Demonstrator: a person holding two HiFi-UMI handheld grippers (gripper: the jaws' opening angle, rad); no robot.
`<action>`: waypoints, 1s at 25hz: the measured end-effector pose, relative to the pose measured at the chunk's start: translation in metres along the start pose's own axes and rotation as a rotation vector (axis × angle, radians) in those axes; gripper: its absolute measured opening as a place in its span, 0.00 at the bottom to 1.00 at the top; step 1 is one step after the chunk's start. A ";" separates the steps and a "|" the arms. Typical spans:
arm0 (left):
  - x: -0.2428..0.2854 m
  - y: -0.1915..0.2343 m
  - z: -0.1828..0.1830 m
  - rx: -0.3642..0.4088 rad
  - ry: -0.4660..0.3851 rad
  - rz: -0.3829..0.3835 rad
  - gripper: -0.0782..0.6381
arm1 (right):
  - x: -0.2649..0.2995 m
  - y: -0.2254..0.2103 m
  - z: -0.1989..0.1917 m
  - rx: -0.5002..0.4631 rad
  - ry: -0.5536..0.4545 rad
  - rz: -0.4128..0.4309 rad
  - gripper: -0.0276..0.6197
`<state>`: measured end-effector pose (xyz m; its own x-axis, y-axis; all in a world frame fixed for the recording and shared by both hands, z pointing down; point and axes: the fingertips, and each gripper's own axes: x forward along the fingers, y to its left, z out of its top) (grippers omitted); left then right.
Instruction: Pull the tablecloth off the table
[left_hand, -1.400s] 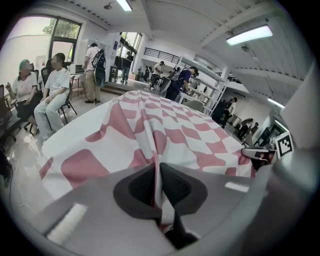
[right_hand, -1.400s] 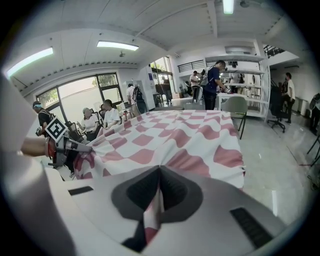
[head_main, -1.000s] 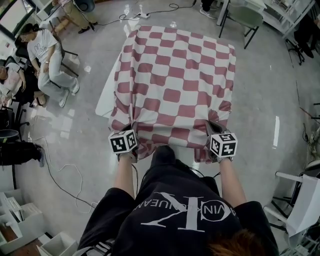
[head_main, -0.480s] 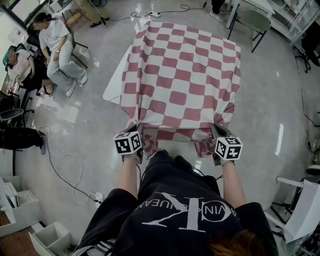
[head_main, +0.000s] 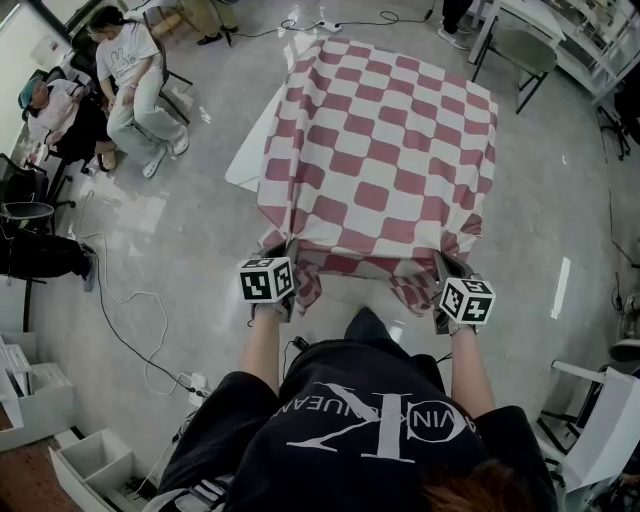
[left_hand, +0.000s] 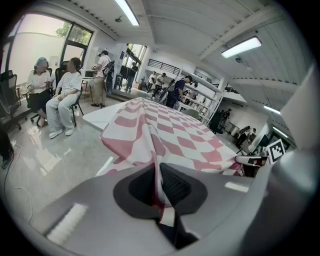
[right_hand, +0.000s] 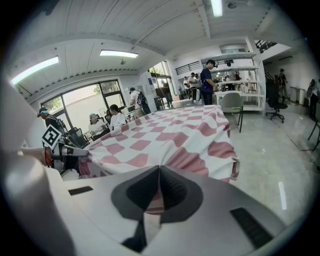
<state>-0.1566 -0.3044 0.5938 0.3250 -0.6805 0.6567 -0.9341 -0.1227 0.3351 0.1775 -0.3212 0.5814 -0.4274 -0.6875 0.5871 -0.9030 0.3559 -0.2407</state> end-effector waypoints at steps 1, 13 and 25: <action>-0.001 -0.001 0.002 -0.004 -0.001 -0.004 0.15 | 0.000 0.000 0.002 -0.001 0.005 -0.002 0.06; -0.081 0.047 -0.071 -0.004 -0.002 -0.024 0.15 | -0.041 0.091 -0.073 -0.011 0.002 -0.008 0.06; -0.109 0.036 -0.053 0.029 -0.072 -0.055 0.15 | -0.065 0.104 -0.056 -0.030 -0.007 -0.028 0.06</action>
<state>-0.2179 -0.1962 0.5705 0.3657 -0.7220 0.5873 -0.9193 -0.1816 0.3492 0.1135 -0.2041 0.5611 -0.4022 -0.7016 0.5882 -0.9130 0.3550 -0.2010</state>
